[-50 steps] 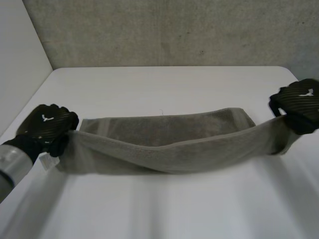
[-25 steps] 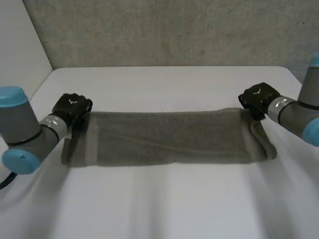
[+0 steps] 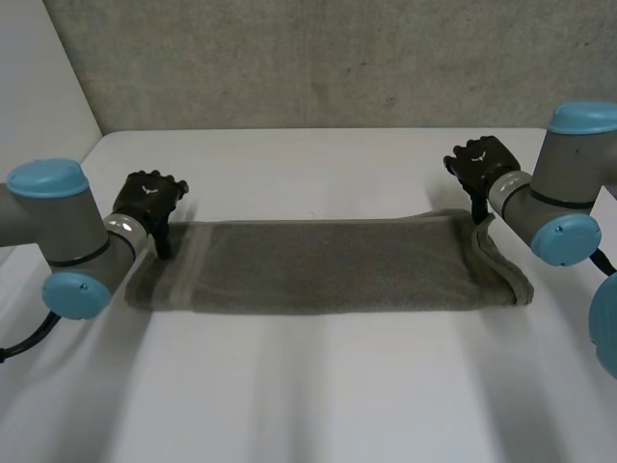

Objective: Fold the towel.

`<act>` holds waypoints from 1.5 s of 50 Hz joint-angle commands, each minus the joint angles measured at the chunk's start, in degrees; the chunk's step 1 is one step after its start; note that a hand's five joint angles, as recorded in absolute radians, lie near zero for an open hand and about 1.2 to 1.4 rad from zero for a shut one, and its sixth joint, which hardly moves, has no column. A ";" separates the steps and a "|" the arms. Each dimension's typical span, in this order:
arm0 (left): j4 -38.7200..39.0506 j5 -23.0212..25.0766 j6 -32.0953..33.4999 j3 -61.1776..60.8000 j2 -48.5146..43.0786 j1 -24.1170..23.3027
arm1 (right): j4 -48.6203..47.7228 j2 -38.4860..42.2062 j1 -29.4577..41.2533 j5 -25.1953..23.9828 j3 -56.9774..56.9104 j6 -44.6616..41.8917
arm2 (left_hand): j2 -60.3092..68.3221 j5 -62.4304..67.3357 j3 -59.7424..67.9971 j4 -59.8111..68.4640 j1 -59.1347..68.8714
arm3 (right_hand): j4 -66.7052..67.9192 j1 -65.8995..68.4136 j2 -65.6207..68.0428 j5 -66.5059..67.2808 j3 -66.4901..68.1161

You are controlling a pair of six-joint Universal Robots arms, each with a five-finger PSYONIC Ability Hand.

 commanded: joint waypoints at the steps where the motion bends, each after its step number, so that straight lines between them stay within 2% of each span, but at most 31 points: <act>1: -1.28 -1.51 -0.48 -7.83 9.88 -0.53 | -1.74 -11.70 0.19 -5.11 9.18 3.59 | -5.09 -13.17 -4.35 -5.46 -5.54 | -4.53 -3.61 -3.98 -3.51 -3.95; 5: -0.75 -1.07 -0.83 -16.17 18.40 -0.62 | -2.53 -22.13 0.19 -8.27 20.65 2.98 | -5.09 -13.17 -4.35 -5.46 -5.54 | -4.53 -3.61 -3.98 -3.51 -3.95; 6: -0.75 -1.07 -0.83 -16.20 18.43 -0.62 | -2.53 -22.16 0.19 -8.28 20.69 2.98 | -5.09 -13.17 -4.35 -5.46 -5.54 | -4.53 -3.61 -3.98 -3.51 -3.95; 8: -0.13 -1.07 -1.00 -18.92 20.80 -0.62 | -2.44 -28.63 0.19 -8.28 29.00 2.98 | -5.09 -13.17 -4.35 -5.46 -5.54 | -4.53 -3.61 -3.98 -3.51 -3.95; 9: 1.17 -1.07 -1.27 -21.71 22.81 -0.62 | -2.44 -28.66 0.19 -8.28 29.04 2.98 | -5.09 -13.17 -4.35 -5.46 -5.54 | -4.53 -3.61 -3.98 -3.51 -3.95; 13: 6.79 -0.98 -2.58 -30.58 28.17 -0.62 | -3.23 -36.46 0.19 -7.75 41.57 3.06 | -5.09 -13.17 -4.35 -5.46 -5.54 | -4.53 -3.61 -3.98 -3.51 -3.95; 21: 15.76 -0.89 -2.94 -39.40 29.77 -0.62 | -13.67 -45.62 -2.79 -7.83 56.18 2.54 | -5.09 -13.17 -4.35 -5.46 -5.54 | -4.53 -3.61 -3.98 -3.51 -3.95; 24: 16.39 -0.89 -2.85 -39.93 29.68 -0.62 | -16.15 -45.98 -4.64 -7.84 57.34 2.54 | -5.09 -13.17 -4.35 -5.46 -5.54 | -4.53 -3.61 -3.98 -3.51 -3.95; 30: 16.83 -0.80 -2.94 -39.93 28.71 -0.53 | -15.19 -45.10 -5.26 -7.05 58.66 1.48 | -5.26 -13.34 -4.52 -5.62 -5.71 | -4.53 -3.61 -3.98 -3.51 -3.95; 34: 16.92 -0.80 -3.03 -40.28 28.63 -0.62 | -14.31 -45.36 -5.00 -7.22 63.65 2.09 | -5.42 -13.51 -4.69 -5.79 -5.87 | -4.28 -3.35 -3.72 -3.25 -3.70; 39: 17.44 -0.80 -3.03 -40.63 28.19 -0.62 | -18.33 -45.10 -5.09 -7.22 67.79 4.38 | -5.59 -13.68 -4.86 -5.96 -6.04 | -3.77 -2.85 -3.22 -2.75 -3.20; 43: 18.50 -0.80 -3.03 -40.72 27.57 -0.62 | -23.79 -40.37 -4.91 -6.61 69.12 4.91 | -5.59 -13.68 -4.86 -5.96 -6.04 | -3.77 -2.85 -3.22 -2.75 -3.20; 52: 19.55 -0.80 -2.94 -40.98 25.90 -0.45 | -25.82 -35.34 -5.61 -5.64 68.06 4.74 | -5.59 -13.68 -4.86 -5.96 -6.04 | -1.08 -0.16 -0.53 -0.06 -0.51; 57: 19.99 -0.80 -3.03 -41.07 25.55 -0.45 | -27.84 -31.39 -6.58 -4.76 67.18 4.74 | -5.59 -13.68 -4.86 -5.96 -6.04 | 4.47 5.39 5.02 5.49 5.05; 59: 20.52 -0.80 -2.94 -41.07 25.29 -0.53 | -29.16 -30.51 -7.37 -3.71 66.75 4.74 | -5.59 -13.68 -4.86 -5.96 -6.04 | 13.84 14.76 14.39 14.86 14.42; 60: 20.52 -0.80 -2.94 -41.07 25.29 -0.53 | -29.16 -30.51 -7.37 -3.71 66.74 4.74 | -5.59 -13.68 -4.86 -5.96 -6.04 | 13.89 14.81 14.44 14.91 14.47; 64: 20.69 -0.80 -2.94 -41.07 24.76 -0.53 | -30.13 -30.25 -7.72 -2.57 65.61 4.74 | -5.76 -13.84 -5.02 -6.13 -6.21 | 27.64 28.56 28.19 28.66 28.22; 75: 20.78 -0.80 -2.94 -40.99 24.41 -0.36 | -30.22 -29.28 -10.27 0.77 63.58 5.26 | -6.27 -14.35 -5.53 -6.63 -6.71 | 25.17 26.10 25.73 26.20 25.75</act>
